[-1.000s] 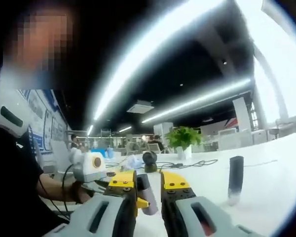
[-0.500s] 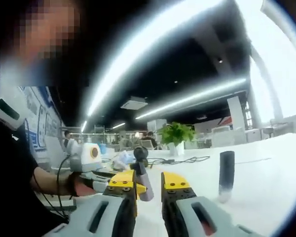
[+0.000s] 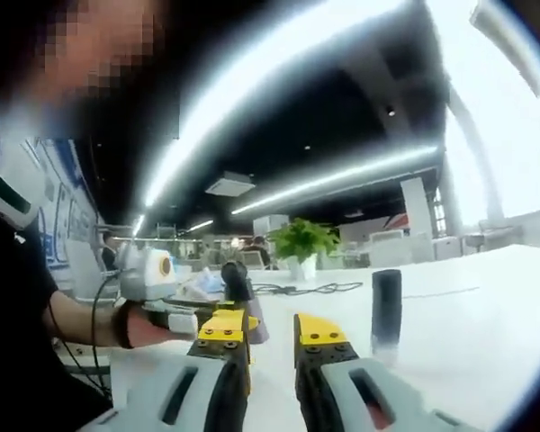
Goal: Pick up cosmetic bottle twist off cap place on table pick up cap screw tight cap place on table
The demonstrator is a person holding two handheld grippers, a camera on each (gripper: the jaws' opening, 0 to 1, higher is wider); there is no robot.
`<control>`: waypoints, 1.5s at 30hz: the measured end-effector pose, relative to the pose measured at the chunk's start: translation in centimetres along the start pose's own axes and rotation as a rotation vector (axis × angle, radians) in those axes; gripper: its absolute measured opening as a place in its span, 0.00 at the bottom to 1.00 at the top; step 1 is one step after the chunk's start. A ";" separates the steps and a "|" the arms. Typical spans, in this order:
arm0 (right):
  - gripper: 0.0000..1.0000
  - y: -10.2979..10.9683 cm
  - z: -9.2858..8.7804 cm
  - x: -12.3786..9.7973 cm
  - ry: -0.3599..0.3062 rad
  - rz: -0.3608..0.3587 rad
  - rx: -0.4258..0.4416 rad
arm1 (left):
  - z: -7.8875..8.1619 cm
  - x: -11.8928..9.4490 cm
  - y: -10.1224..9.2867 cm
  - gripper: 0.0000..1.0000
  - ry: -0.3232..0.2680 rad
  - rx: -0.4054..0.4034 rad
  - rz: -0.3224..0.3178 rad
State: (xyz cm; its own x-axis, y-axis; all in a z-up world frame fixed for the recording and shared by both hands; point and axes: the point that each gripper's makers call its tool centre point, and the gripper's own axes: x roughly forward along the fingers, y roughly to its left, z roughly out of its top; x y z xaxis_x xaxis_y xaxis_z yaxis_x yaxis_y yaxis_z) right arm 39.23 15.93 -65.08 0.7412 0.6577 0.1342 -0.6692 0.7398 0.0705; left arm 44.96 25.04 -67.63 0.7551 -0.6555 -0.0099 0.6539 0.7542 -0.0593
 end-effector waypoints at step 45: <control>0.13 -2.5 -3.4 1.8 0.077 -0.087 0.016 | -4.5 7.8 5.5 0.08 0.150 0.077 0.097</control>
State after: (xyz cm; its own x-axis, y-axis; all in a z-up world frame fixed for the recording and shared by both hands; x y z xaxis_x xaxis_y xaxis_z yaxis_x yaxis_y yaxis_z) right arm 42.42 15.80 -68.36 0.7980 0.6005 0.0508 -0.6024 0.7926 0.0947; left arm 54.28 23.90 -72.48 0.8030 -0.5737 -0.1612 0.5845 0.8110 0.0255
